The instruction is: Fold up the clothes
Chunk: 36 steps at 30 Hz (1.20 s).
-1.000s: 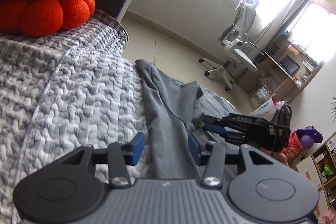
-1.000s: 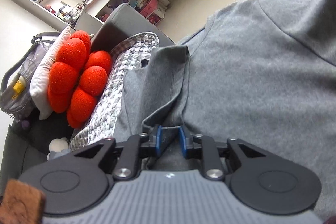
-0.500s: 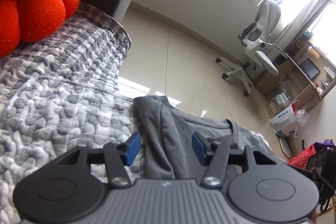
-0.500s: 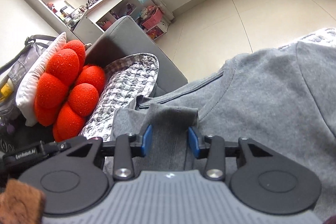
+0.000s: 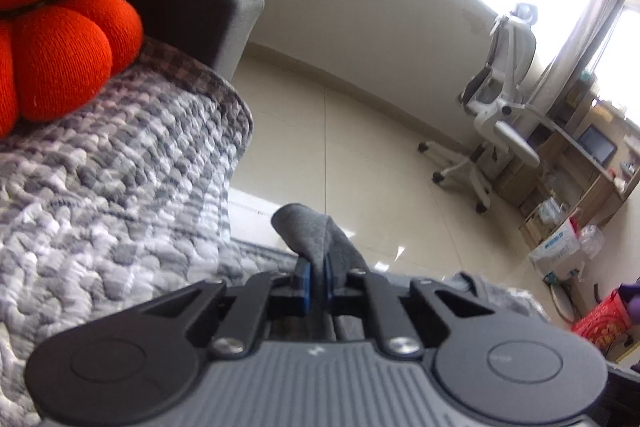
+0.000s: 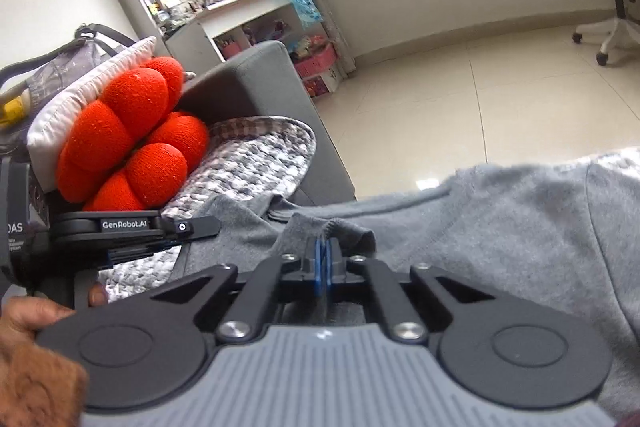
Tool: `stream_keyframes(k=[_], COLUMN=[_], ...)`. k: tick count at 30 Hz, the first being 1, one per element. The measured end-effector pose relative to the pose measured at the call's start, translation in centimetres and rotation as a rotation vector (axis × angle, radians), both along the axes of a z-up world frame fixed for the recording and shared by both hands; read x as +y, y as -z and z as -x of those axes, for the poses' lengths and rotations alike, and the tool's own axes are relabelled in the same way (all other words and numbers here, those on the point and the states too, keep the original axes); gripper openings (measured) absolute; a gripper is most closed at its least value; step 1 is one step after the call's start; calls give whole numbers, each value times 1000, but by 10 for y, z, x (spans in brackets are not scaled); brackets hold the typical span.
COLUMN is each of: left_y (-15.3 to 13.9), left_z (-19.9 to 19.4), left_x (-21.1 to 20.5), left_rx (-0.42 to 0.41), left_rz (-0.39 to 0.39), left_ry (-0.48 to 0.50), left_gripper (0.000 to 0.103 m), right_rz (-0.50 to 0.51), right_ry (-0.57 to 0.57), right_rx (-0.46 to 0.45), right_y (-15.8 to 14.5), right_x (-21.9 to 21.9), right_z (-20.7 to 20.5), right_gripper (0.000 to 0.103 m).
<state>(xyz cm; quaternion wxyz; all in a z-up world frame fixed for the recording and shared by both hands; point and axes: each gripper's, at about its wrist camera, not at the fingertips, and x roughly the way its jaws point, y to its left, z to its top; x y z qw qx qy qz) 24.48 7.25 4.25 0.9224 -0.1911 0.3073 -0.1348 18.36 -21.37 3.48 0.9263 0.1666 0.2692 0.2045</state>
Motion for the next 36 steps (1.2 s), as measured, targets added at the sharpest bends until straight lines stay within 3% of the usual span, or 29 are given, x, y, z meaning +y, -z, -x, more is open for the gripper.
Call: stream_keyframes(k=[4,7,8,11,12,14,18,21,24,28,30,31,36], left_y=[7,25,29,28,26,21,0,-11,-13,0,4,6,18], left_z=[-8,-13,-13,-11,-10,-9,8,39,79,141,175,193,267], left_x=[-2,5,9,17,19,22,17,9,3,-15,-17,-16,-19], left_rx=[30,80,84,78,74,67,28,-8,-46,-18,-28,-35,-53], left_rz=[-59,-59,-41,18,36,72,27,-32,-53,-111,-149,-168,-246], left_ry=[7,-23,-26,-31,-34,-41,-41,-11,34,161,215,242,343], left_gripper=[7,7,7,7,8,8,16,37,37,37,38,40,42], right_rz=[24,108,96,-21,-44,-80,-84,-71,-102,-168,-152,-131,-99], right_ry=[17,30,30,46,61,73,66,61,68,85,88,91,-69], right_rx=[-13,68,77,46,50,75,117,114,128,177,208,211,109], right_y=[-5,29,39,32,32,35,40,41,44,49,38,30,-2], right_x=[10,17,15,-3,-9,-16,-17,-17,-22,-31,-35,-37,-30], right_z=[-11,-24,-24,-19,-19,-20,-21,-19,-21,-26,-20,-12,61], right_gripper=[4,4,4,7,14,15,15,15,13,13,9,17,29])
